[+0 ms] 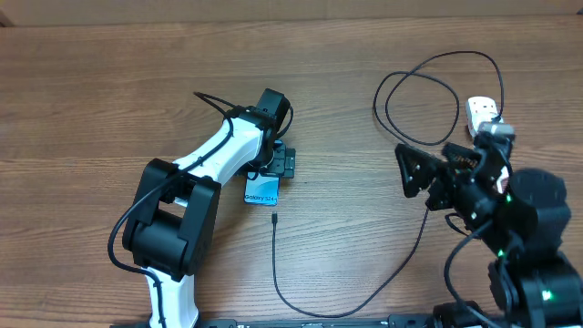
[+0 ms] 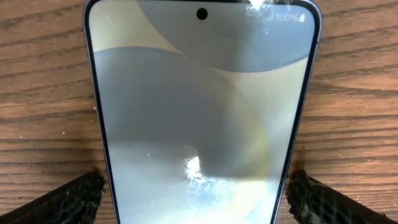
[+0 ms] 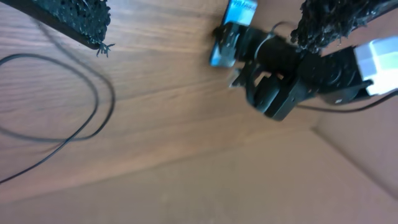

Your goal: Plug charger to phone and switch on socket

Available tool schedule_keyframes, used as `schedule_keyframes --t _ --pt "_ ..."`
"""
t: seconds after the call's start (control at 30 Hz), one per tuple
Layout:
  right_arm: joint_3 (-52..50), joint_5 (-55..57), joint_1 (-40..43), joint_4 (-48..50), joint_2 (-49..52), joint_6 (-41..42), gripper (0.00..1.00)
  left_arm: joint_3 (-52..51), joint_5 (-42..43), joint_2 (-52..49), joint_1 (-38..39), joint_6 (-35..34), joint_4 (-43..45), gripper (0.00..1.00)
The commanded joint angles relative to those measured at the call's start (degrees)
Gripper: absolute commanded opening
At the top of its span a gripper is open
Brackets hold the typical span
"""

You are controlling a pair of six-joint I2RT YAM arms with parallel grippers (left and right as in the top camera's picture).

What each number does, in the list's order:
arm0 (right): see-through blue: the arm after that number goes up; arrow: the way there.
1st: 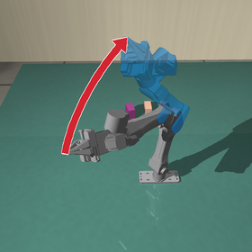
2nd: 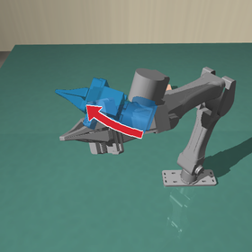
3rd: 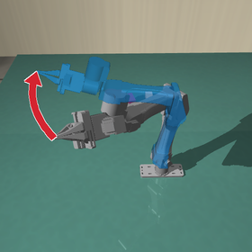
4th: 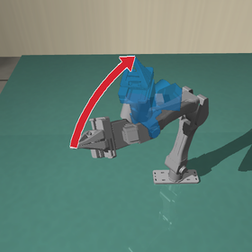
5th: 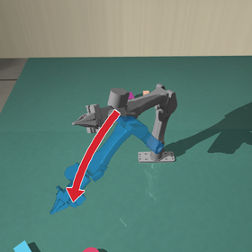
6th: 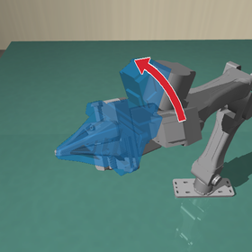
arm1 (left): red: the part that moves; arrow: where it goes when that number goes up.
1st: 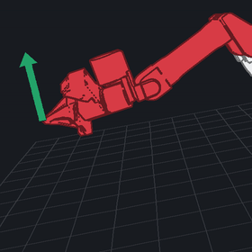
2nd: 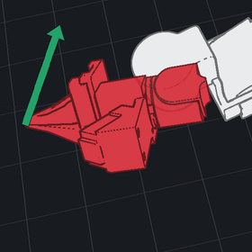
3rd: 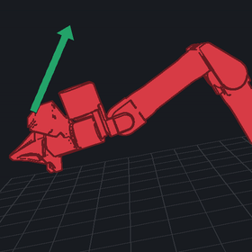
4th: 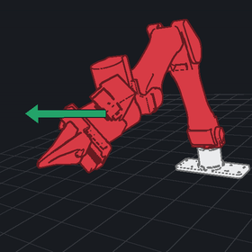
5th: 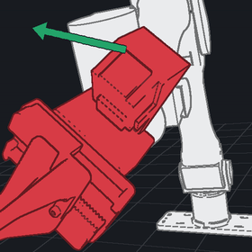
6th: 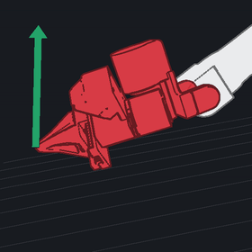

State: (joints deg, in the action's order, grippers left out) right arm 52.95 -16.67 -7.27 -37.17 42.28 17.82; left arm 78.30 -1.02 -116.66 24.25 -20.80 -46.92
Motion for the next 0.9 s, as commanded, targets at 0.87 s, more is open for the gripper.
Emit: schedule_keyframes --t 0.87 --pt "2.01 -7.87 -0.28 -5.11 21.31 6.23 1.00 -1.60 4.04 -1.09 -0.22 0.72 0.24 1.00"
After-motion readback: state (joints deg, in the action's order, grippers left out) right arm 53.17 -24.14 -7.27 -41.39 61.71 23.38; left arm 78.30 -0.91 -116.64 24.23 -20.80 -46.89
